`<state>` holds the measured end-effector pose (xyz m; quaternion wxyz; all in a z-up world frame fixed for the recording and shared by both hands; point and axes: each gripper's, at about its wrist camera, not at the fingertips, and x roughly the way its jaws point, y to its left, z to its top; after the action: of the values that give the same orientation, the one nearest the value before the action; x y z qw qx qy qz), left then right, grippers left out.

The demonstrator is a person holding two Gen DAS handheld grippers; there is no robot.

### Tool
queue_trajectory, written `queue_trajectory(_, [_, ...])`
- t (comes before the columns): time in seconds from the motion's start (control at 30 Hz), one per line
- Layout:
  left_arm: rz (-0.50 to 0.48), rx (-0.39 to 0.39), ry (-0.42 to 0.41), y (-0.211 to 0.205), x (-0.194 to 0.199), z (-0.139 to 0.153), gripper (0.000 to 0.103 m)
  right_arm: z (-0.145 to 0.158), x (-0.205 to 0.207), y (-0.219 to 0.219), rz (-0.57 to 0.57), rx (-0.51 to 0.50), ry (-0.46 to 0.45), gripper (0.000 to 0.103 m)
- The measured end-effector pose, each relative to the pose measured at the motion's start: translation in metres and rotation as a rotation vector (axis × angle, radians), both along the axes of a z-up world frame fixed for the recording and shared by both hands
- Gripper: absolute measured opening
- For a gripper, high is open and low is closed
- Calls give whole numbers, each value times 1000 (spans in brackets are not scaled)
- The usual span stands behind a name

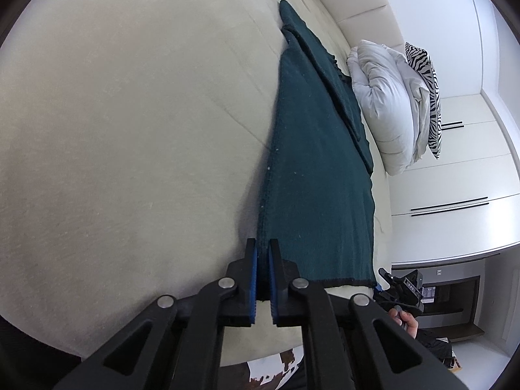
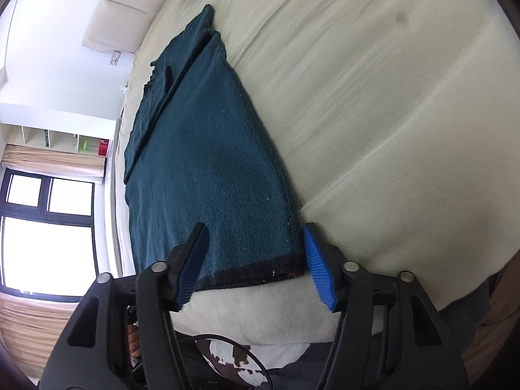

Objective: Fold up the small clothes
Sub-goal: 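Grasp the sweater hem with the left gripper, then lift the hem with both grippers and fold it toward the collar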

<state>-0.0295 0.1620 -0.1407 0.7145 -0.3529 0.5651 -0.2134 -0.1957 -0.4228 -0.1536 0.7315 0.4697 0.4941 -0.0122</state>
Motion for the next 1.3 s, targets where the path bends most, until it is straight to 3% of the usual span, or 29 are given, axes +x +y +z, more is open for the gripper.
queue_trajectory(0.07, [-5,6,-5,-1,0,1,7,-4,0,-1,-3,17,1,35])
queue_trajectory(0.23, [-8,10,-18,-2,-1,3,7,-11,-4,0,-6,43,-11,27])
queue_trajectory(0.37, [-2,19,-29,-2,-3,6,7,-12,-5,1,2,43,-15,10])
queue_trajectory(0.43, [3,29,-37,-2,-4,8,7,-11,-5,3,0,31,-19,6])
queue_trajectory(0.67, [1,26,-70,0,-3,17,6,5,-12,4,-15,-13,-75,4])
queue_trajectory(0.87, [6,-4,-113,2,-1,36,6,37,-6,15,17,-58,-155,4])
queue_trajectory(1.3, [79,-185,-195,6,53,85,6,91,49,18,17,-30,-293,4])
